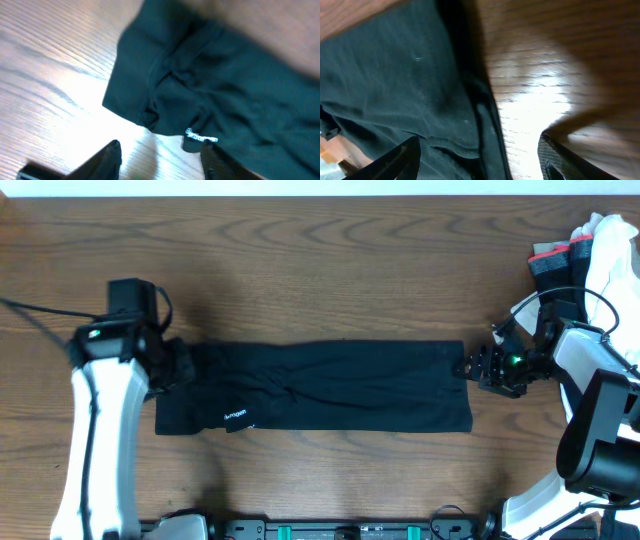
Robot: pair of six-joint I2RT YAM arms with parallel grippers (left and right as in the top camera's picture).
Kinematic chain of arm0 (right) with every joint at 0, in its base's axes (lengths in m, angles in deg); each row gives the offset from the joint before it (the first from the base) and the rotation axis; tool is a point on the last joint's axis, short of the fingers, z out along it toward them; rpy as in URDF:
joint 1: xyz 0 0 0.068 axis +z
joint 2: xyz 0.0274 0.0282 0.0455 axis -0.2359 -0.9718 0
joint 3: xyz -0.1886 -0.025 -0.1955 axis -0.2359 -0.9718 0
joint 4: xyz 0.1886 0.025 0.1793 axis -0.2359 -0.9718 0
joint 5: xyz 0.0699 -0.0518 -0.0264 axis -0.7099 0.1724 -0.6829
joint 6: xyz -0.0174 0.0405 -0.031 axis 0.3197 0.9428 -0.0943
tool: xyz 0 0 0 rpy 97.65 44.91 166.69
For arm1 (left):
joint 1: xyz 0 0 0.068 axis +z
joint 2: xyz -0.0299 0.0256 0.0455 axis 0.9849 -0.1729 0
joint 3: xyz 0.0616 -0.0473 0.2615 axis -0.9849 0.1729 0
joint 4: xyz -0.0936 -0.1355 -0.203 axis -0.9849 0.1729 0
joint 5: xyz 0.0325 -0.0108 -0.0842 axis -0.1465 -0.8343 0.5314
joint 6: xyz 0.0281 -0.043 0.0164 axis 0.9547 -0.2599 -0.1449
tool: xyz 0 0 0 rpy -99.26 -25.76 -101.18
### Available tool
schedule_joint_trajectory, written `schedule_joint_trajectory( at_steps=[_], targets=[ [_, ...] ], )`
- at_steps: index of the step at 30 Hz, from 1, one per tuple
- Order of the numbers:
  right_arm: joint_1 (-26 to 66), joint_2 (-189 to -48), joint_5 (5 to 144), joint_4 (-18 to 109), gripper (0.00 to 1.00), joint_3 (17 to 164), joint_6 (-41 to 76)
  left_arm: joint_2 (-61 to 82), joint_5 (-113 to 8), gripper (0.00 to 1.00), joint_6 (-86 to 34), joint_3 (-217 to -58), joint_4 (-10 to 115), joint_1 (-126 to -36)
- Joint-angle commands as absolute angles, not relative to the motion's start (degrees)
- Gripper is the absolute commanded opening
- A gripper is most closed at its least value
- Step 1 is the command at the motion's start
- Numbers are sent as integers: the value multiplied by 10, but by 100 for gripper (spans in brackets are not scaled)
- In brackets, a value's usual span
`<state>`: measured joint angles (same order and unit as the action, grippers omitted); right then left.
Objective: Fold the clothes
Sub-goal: 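Release the right end and reposition both grippers at the strip ends, then fold the strip's right end leftward over the middle with the right gripper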
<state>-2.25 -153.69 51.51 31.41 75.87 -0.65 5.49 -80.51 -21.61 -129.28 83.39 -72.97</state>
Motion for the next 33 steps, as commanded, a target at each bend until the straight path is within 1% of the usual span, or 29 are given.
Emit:
schedule_joint_trajectory(
  at_steps=[1, 3, 5, 8, 14, 15, 16, 18, 19, 20, 21, 22, 24, 26, 29, 33],
  targets=[
    [1, -1562, 511, 310, 72, 753, -36, 108, -806, 62, -222, -1329, 858, -727],
    [15, -1562, 511, 296, 67, 753, -42, 139, -806, 68, -222, -1331, 865, -727],
    [28, -1562, 512, 291, 59, 753, -48, 167, -806, 70, -222, -1331, 874, -727],
    [39, -1562, 534, 292, 55, 753, -48, 196, -806, 72, -222, -1331, 879, -727],
    [43, -1562, 550, 294, 41, 753, -48, 229, -806, 74, -222, -1331, 883, -727],
    [42, -1562, 550, 296, 37, 753, -49, 231, -806, 74, -222, -1331, 883, -727],
    [42, -1562, 550, 298, 28, 753, -49, 232, -806, 74, -222, -1331, 883, -727],
    [42, -1561, 549, 300, 16, 753, -49, 231, -806, 74, -222, -1331, 883, -727],
    [42, -1561, 542, 301, 5, 753, -49, 230, -806, 74, -221, -1331, 883, -727],
    [42, -1561, 530, 301, 1, 754, -49, 230, -806, 75, -221, -1331, 883, -727],
    [42, -1561, 516, 301, 1, 755, -49, 230, -806, 75, -222, -1331, 883, -727],
    [41, -1560, 505, 304, 1, 756, -49, 230, -806, 79, -222, -1331, 883, -727],
    [37, -1559, 502, 308, 1, 759, -48, 230, -806, 98, -222, -1331, 883, -727],
    [27, -1559, 517, 306, 1, 767, -36, 230, -806, 98, -222, -1331, 883, -727],
    [-7, -1554, 556, 298, 1, 785, 14, 230, -806, 98, -222, -1331, 883, -727],
    [-58, -1540, 578, 277, 1, 818, 21, 230, -806, 98, -222, -1330, 883, -727]
  ],
)
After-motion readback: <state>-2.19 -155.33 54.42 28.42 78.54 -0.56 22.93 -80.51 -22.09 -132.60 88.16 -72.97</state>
